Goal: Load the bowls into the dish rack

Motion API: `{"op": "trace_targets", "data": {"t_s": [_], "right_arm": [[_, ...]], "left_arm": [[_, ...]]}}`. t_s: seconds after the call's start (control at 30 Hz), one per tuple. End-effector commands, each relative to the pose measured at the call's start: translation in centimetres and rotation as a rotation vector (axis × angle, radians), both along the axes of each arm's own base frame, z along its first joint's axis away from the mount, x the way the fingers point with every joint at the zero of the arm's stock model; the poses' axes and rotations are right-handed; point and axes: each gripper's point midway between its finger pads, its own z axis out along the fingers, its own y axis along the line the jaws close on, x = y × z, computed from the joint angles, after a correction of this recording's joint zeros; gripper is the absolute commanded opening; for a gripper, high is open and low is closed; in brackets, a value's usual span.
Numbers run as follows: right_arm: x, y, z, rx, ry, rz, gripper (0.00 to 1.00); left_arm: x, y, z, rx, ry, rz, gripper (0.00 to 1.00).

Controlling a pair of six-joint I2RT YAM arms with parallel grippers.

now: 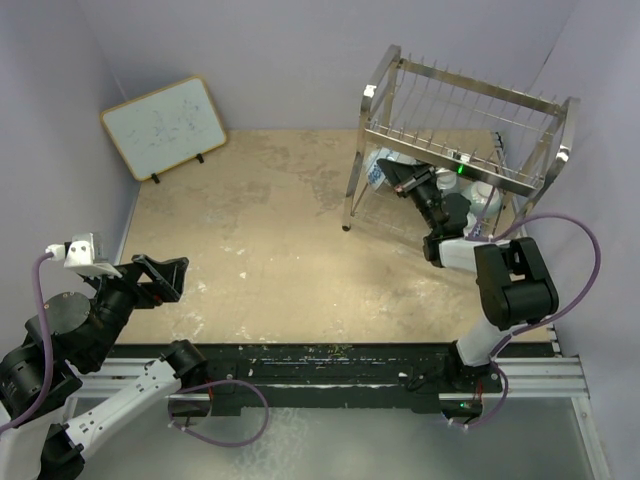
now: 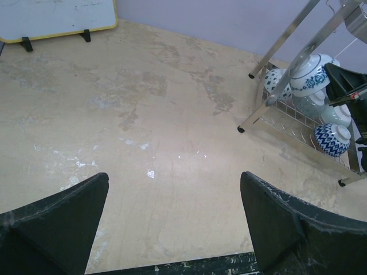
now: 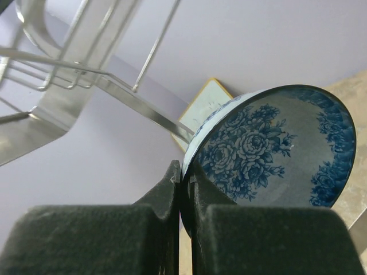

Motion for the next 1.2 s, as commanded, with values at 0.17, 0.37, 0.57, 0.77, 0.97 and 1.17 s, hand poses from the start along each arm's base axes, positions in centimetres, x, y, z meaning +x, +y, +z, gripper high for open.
{"op": "trace_targets", "data": {"t_s": [0.17,0.37,0.57,0.77,0.97,1.17], "right_arm": [[-1.5,-1.6,2.9,0.095,-0.183,-0.059,0.00],[-1.0,-2.3,1.0,0.108,-0.178,-0.093,0.00],[-0.4,-3.6,-0.3,0.129,-0.182,-0.141,0.00],[0.3,-4.8,-1.2,0.116,-0.173,-0.183,0.00],[0.1,-4.8,0.6,0.141,-0.208,-0.167,0.00],[0.8,-4.8,1.5,0.176,-0.224,-0.150,0.00]], "left_arm": [[-0.1,0.4,0.9,0.002,-0.029,0.003,0.99],[-0.2,0.7,1.2,0.005,-0.036,0.010,0.99],[0.0,0.4,0.9,0.016,-0.025,0.007,0.99],[0.2,0.3,0.7,0.027,-0.021,0.011,0.99],[0.5,0.2,0.5,0.037,-0.013,0.015,0.99],[0.6,0.1,0.4,0.040,-0.011,0.015,0.99]]}}
